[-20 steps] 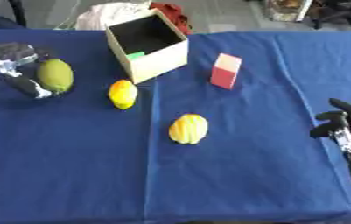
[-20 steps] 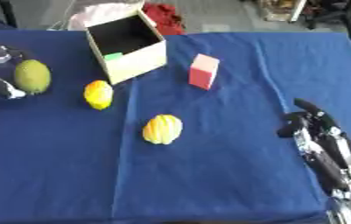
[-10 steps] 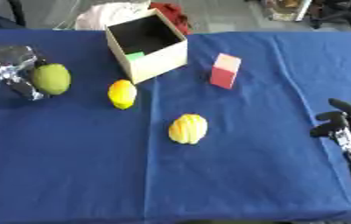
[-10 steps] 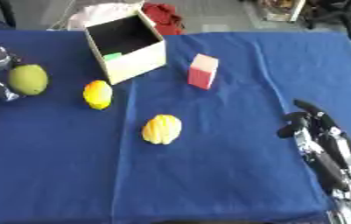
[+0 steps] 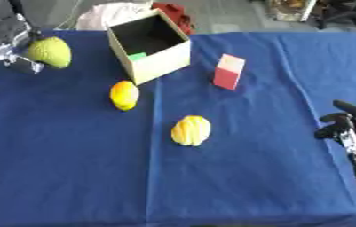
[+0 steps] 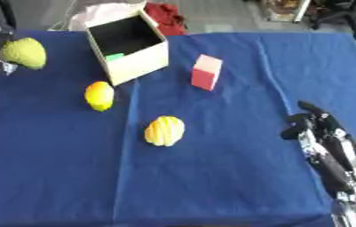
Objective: Pick up objects on the table and place them in the box.
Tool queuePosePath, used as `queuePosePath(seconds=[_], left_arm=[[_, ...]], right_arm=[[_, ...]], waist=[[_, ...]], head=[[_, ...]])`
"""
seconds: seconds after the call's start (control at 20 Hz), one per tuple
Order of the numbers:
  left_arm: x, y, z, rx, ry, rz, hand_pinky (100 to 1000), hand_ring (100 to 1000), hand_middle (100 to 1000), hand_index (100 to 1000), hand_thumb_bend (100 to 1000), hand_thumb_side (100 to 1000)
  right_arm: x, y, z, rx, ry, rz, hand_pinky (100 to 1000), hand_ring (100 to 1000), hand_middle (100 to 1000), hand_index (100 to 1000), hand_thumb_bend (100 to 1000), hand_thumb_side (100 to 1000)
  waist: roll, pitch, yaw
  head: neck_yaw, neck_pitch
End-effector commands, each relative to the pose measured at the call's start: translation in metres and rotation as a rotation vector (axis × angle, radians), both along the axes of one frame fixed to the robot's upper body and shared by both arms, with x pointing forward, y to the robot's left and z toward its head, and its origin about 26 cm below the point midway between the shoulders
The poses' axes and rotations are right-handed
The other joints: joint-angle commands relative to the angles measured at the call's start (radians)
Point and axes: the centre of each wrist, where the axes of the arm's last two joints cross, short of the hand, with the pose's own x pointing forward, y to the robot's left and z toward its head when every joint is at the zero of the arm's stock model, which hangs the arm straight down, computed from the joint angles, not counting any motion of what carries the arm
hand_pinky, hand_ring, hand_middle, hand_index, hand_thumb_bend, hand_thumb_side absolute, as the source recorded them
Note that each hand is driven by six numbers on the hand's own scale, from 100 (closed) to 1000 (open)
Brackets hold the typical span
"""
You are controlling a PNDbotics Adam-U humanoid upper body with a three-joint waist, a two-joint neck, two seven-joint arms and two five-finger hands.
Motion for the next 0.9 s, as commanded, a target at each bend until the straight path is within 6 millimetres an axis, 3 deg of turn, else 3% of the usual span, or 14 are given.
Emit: queuePosePath(seconds=[0.05, 0.3, 0.55, 0.9], left_arm=[[-0.002, 0.002, 0.034, -0.004, -0.126, -0.031, 639, 420, 374, 578, 270, 100], [0.008, -0.024, 0.042, -0.048, -0.163, -0.121, 652, 444, 395, 601, 255, 100], [0.021, -0.051, 0.038, -0.054, -0.15, -0.175, 674, 473, 423, 633, 243, 100], [0.033, -0.074, 0.025, -0.024, -0.124, -0.197, 752, 615, 591, 814, 244, 132]], right_arm=[[0.0, -0.004, 0.006, -0.015, -0.016, 0.005, 606, 561, 625, 865, 100, 492], [0.001, -0.002, 0.006, -0.015, -0.014, 0.016, 605, 561, 625, 865, 100, 491], [0.002, 0.002, 0.007, -0.012, -0.015, 0.041, 605, 560, 624, 864, 100, 496], [0.005, 0.005, 0.01, -0.01, -0.018, 0.063, 605, 560, 624, 863, 100, 506]], waist=[[0.013, -0.02, -0.003], [0.013, -0.023, -0.02], [0.009, -0.016, -0.06], [0.007, 0.003, -0.11]], head=[[0.0, 0.005], [0.012, 0.005], [0.034, 0.003], [0.057, -0.013]])
